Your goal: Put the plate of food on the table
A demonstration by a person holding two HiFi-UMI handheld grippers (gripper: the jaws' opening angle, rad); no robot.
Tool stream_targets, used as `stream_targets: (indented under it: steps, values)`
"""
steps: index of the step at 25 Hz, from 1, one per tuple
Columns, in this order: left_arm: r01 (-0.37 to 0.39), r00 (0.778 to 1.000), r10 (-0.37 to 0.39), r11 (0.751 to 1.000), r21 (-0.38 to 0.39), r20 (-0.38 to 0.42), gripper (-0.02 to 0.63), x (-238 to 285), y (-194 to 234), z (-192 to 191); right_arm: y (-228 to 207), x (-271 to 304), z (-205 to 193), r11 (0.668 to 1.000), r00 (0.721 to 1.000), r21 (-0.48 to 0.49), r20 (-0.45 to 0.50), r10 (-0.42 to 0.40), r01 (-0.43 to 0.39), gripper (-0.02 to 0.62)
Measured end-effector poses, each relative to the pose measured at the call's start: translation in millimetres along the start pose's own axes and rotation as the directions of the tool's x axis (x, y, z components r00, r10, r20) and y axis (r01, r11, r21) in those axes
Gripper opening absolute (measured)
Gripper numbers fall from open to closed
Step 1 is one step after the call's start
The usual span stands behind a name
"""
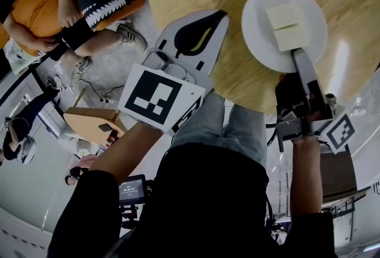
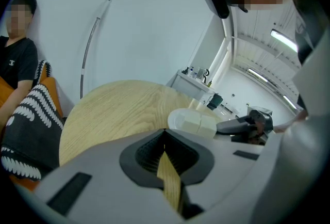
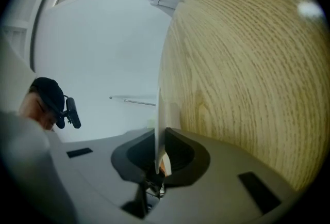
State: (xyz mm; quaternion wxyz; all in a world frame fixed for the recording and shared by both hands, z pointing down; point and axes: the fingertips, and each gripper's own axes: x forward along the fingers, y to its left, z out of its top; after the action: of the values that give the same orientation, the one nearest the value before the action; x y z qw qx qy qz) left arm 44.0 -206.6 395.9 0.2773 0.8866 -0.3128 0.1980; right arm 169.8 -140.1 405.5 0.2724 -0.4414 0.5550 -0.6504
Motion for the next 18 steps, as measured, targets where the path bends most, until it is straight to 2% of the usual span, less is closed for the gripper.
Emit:
stream_targets:
  steps: [18]
  values:
    - [0.026, 0.999, -0.026, 0.999, -0.021, -0.021, 0.006, 7.5, -3.0, 0.8, -2.0, 1.9, 2.0, 0.999, 0.999, 0.001, 0.003, -0.037, 0.037, 0.028]
